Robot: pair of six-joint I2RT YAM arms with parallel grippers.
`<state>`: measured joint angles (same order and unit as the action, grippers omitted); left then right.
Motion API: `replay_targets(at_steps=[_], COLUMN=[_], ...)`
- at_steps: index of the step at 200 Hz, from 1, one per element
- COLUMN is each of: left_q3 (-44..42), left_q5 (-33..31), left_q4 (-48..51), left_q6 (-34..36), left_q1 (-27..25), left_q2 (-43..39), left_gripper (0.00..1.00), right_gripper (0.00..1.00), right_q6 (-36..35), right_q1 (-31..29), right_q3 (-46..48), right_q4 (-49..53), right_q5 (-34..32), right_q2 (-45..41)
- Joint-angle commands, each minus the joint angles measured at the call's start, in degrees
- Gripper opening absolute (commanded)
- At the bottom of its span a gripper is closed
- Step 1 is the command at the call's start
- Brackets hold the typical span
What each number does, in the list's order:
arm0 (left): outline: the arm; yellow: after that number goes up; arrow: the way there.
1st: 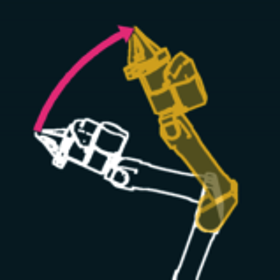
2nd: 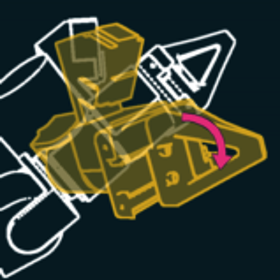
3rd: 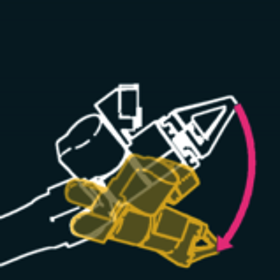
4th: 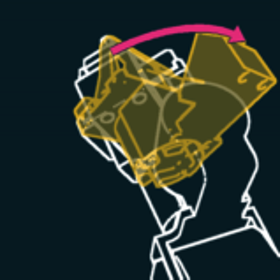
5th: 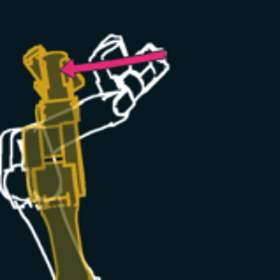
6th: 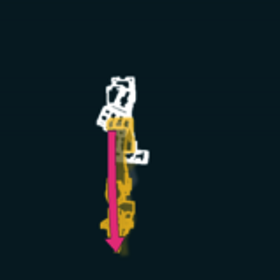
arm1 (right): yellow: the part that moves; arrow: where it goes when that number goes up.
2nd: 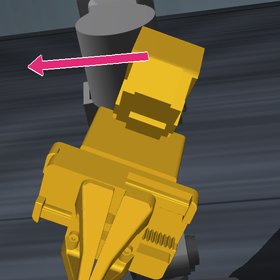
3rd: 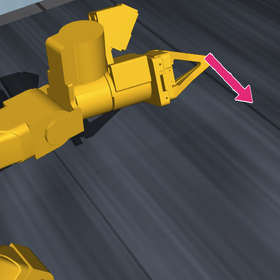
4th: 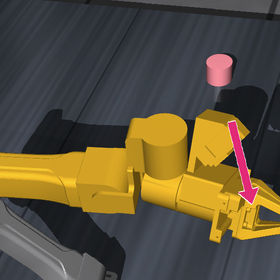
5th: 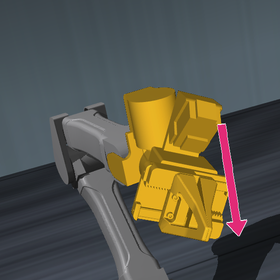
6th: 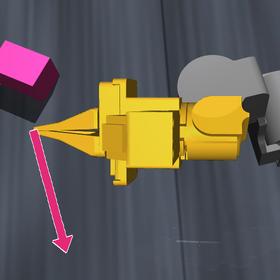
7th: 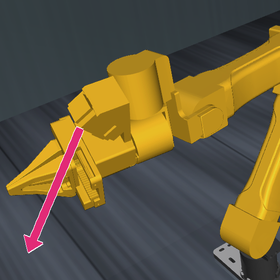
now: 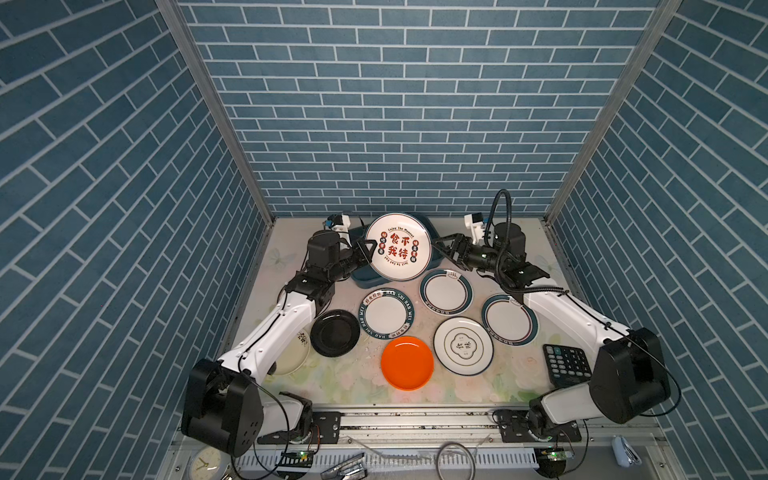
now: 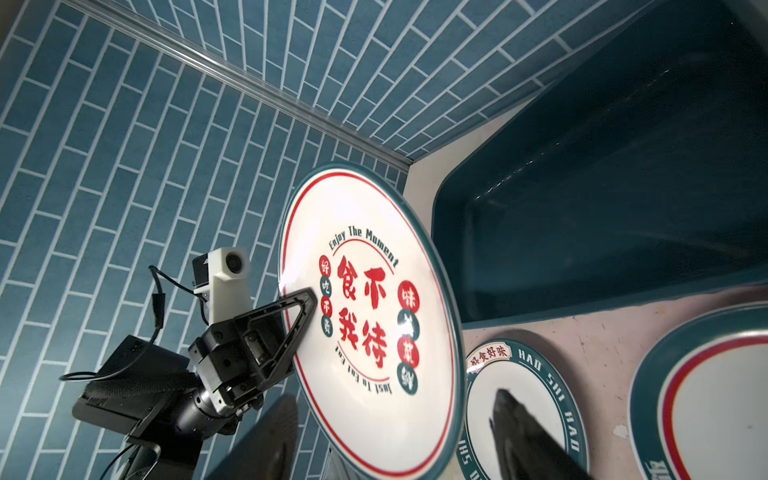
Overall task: Place the plates into the plastic bin on the countertop
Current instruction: 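Lift the plate upright with the right gripper while the left gripper reaches it, then grip the plate rim with the left gripper and release the right gripper, then lower the plate into the teal bin with the left gripper and open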
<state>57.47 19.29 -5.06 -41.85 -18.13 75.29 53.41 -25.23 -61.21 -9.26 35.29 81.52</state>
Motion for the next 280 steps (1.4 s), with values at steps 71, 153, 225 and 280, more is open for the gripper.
replay_targets(at_steps=[71, 153, 225, 280], left_q3=[16.11, 26.79, 36.11, 38.94], left_q5=[-15.39, -19.42, -21.05, -19.47], left_q4=[15.79, 22.76, 29.58, 30.9], left_q6=[12.05, 14.69, 16.18, 15.98], left_q1=[4.97, 5.03, 5.14, 5.11], left_q2=[14.59, 28.26, 38.11, 40.8], left_gripper=[0.0, 0.0, 0.0, 0.33], right_gripper=[0.78, 0.77, 0.76, 0.76], right_q6=[-17.06, -16.2, -15.7, -16.95], right_q1=[-0.12, -0.12, -0.12, -0.01], right_q3=[5.4, 16.23, 19.42, 20.15], right_q4=[25.72, 29.36, 29.13, 33.95], right_q5=[-20.59, -24.3, -27.13, -31.43], right_q2=[-21.12, -28.7, -27.83, -27.68])
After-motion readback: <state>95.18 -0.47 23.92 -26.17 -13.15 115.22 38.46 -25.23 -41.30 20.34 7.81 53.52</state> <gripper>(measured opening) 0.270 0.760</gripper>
